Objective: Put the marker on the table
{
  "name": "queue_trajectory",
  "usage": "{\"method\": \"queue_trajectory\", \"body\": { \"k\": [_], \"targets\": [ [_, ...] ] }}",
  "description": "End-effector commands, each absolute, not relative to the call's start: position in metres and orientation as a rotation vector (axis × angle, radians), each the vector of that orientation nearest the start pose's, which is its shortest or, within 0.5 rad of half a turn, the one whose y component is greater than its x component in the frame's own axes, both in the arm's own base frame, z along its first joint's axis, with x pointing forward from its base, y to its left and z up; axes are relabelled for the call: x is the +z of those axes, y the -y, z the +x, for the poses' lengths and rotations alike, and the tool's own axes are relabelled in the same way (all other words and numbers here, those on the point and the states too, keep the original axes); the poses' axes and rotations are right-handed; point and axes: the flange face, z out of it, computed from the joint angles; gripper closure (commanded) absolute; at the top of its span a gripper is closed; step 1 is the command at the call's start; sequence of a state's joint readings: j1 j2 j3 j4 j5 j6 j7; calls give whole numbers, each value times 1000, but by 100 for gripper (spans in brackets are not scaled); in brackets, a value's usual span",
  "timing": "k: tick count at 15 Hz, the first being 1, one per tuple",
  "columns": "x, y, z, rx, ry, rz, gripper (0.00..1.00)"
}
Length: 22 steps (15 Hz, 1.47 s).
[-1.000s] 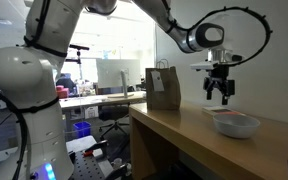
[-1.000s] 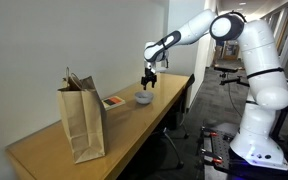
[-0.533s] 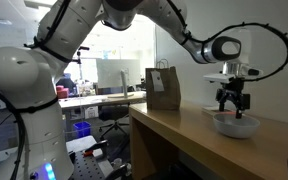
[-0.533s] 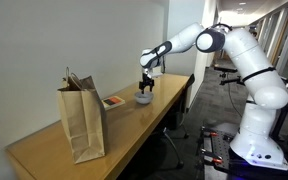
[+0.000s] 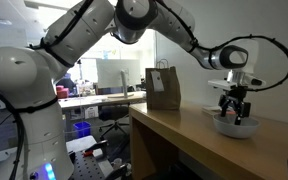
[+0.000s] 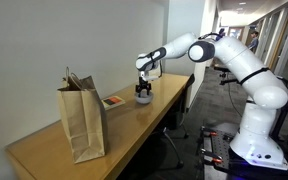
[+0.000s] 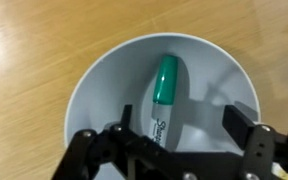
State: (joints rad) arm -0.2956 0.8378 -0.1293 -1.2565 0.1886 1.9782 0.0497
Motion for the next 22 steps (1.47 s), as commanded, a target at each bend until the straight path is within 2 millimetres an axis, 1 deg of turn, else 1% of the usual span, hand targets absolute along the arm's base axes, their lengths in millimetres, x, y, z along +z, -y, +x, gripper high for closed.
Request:
{"method": "queue_trajectory", "body": {
  "k": [1,3,4,5,6,7,8,9,11,13,14,15,16,17,22],
  "targets": [
    [241,279,697,179,-841,-2895,5],
    [235,285,699,186,-854,-2895,7],
    [232,289,700,190,-861,-2890,10],
    [230,292,700,194,-867,-2890,28],
    [226,293,700,199,-864,-2893,35],
    [223,293,700,200,-865,-2895,39],
    [219,291,700,199,-863,-2897,45],
    [215,288,700,203,-854,-2902,55],
    [208,281,701,212,-840,-2915,71],
    [208,275,703,206,-830,-2928,84],
    [208,271,703,204,-823,-2936,92],
    [213,271,705,198,-824,-2941,98],
    [230,276,709,194,-820,-2946,94],
    [235,274,711,179,-810,-2955,94],
    [287,276,720,94,-793,-3040,94]
  ]
}}
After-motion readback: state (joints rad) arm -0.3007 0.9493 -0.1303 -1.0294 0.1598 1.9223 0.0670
